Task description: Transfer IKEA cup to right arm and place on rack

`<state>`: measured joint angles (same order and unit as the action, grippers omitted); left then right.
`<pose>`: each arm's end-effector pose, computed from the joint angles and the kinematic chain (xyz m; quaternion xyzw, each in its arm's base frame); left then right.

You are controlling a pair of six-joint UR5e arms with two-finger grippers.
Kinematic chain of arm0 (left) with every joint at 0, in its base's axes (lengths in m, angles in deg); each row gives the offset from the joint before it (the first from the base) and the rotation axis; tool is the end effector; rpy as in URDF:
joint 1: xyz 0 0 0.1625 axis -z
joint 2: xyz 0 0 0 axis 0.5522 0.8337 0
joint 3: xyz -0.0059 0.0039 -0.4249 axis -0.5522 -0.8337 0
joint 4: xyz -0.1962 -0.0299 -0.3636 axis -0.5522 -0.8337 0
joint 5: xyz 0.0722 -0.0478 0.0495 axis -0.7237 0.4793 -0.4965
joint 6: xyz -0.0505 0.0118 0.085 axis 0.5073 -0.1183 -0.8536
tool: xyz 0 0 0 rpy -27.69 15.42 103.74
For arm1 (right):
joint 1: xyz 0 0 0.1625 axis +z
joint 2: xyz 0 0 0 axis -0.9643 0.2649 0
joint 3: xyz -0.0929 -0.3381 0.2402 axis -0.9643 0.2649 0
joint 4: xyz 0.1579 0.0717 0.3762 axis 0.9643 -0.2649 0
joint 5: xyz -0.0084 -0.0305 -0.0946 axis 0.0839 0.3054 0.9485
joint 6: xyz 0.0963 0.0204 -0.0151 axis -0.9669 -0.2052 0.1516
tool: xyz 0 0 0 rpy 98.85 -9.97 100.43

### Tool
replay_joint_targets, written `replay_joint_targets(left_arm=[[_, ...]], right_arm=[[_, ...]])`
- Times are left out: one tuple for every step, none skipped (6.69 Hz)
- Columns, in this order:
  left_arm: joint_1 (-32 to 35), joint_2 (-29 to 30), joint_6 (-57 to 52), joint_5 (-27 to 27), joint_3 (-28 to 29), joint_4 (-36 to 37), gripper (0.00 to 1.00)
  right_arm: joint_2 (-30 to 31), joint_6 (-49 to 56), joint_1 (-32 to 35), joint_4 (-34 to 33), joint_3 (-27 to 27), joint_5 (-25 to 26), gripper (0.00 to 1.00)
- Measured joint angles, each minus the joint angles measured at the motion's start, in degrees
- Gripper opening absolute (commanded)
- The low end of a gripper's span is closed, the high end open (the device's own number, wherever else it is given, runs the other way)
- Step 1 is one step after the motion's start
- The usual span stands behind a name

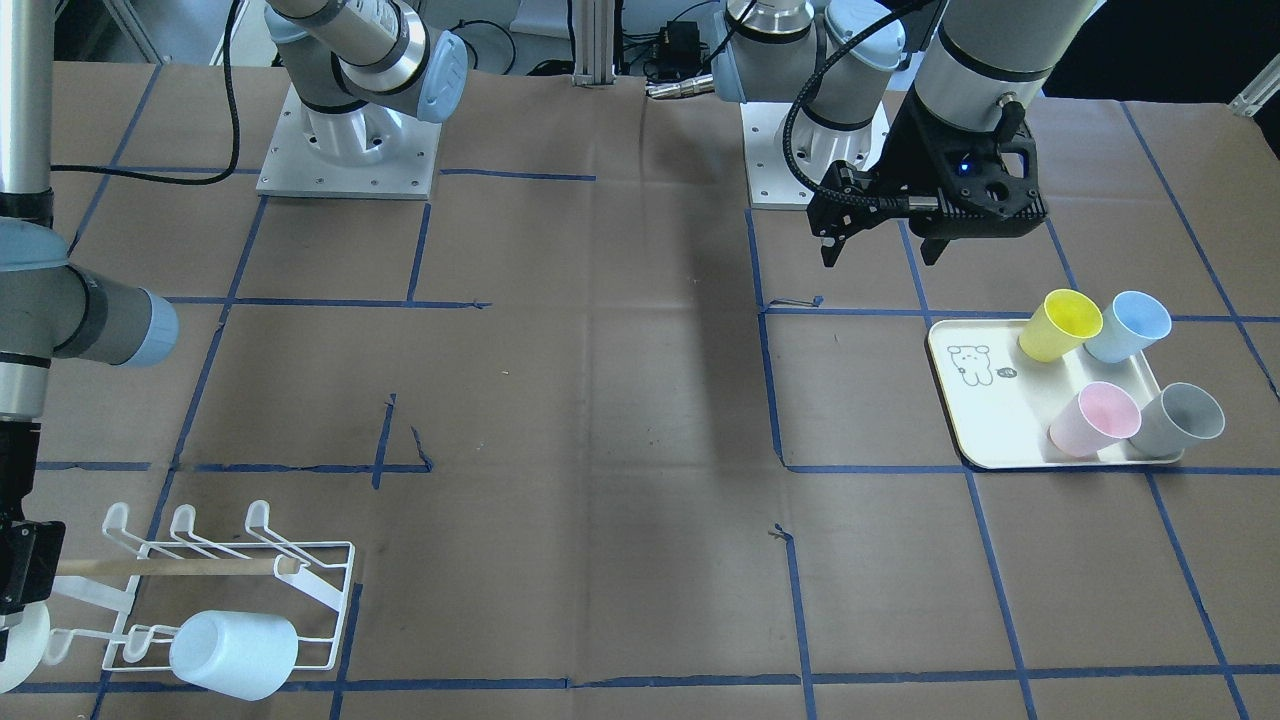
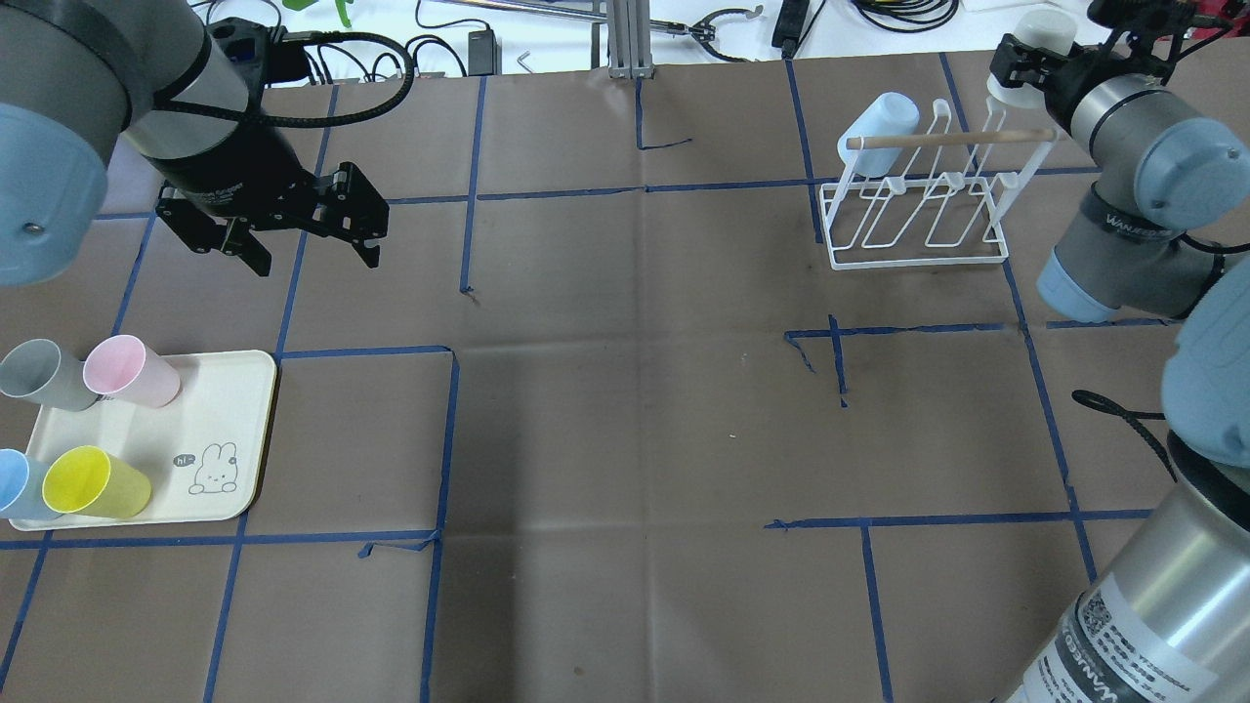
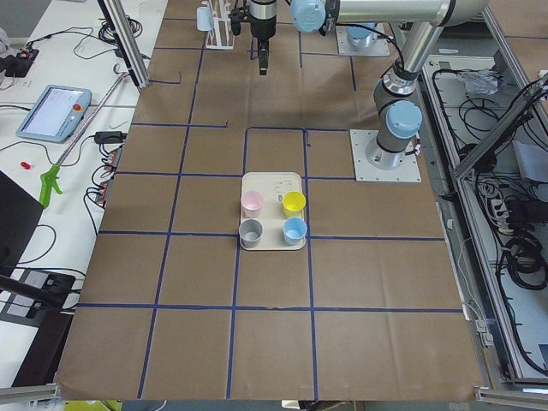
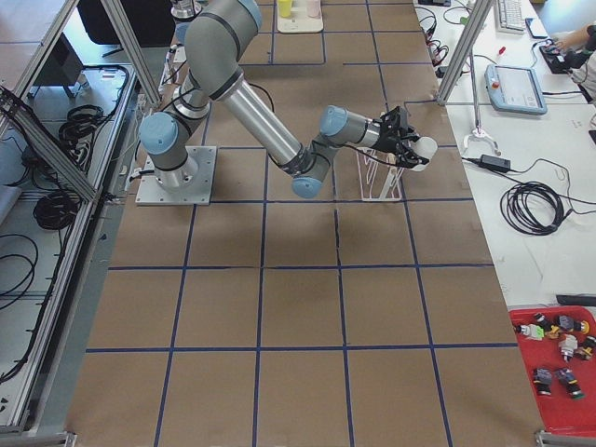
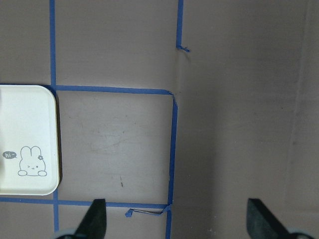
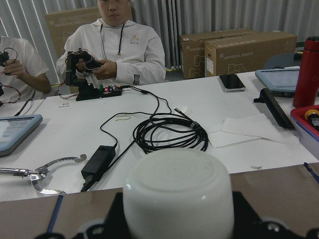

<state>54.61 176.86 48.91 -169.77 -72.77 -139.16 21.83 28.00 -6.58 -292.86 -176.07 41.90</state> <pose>-0.1172 -0.4814 0.4780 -0.0218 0.9997 -0.0085 0.0021 -0.0790 -0.6418 0.2806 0.0531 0.8251 -0.5619 0.0273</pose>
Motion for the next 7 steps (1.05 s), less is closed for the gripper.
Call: replay_joint_targets(left_arm=[[0.02, 0.07, 0.23, 0.05, 0.07, 0.35, 1.0], [0.05, 0.12, 0.34, 0.27, 0.2, 1.16, 1.0], [0.09, 0.23, 0.36, 0.44, 0.22, 2.14, 1.0], [0.08, 0.69, 0.36, 0.39, 0.56, 2.54, 1.0], [0.08, 1.84, 0.35, 0.17, 1.55, 2.59, 1.0], [0.09, 3.12, 0.35, -0.04, 2.9, 2.42, 1.0], [0.11, 3.97, 0.35, -0.15, 4.0, 2.11, 1.0]], right_arm=[[-0.66, -0.17, 0.39, -0.42, 0.15, -0.02, 0.39], [-1.25, -0.18, 0.58, -0.6, 0.11, -0.04, 0.98], [-1.5, -0.03, 0.63, -0.62, 0.0, 0.08, 1.0], [-1.5, 0.04, 0.66, -0.5, -0.33, 0.31, 1.0], [-1.42, 0.13, 0.67, -0.32, -0.85, 0.49, 1.0], [-1.22, 0.13, 0.67, -0.13, -1.09, 0.56, 1.0], [-0.75, 0.02, 0.67, 0.29, -1.03, 0.49, 1.0]])
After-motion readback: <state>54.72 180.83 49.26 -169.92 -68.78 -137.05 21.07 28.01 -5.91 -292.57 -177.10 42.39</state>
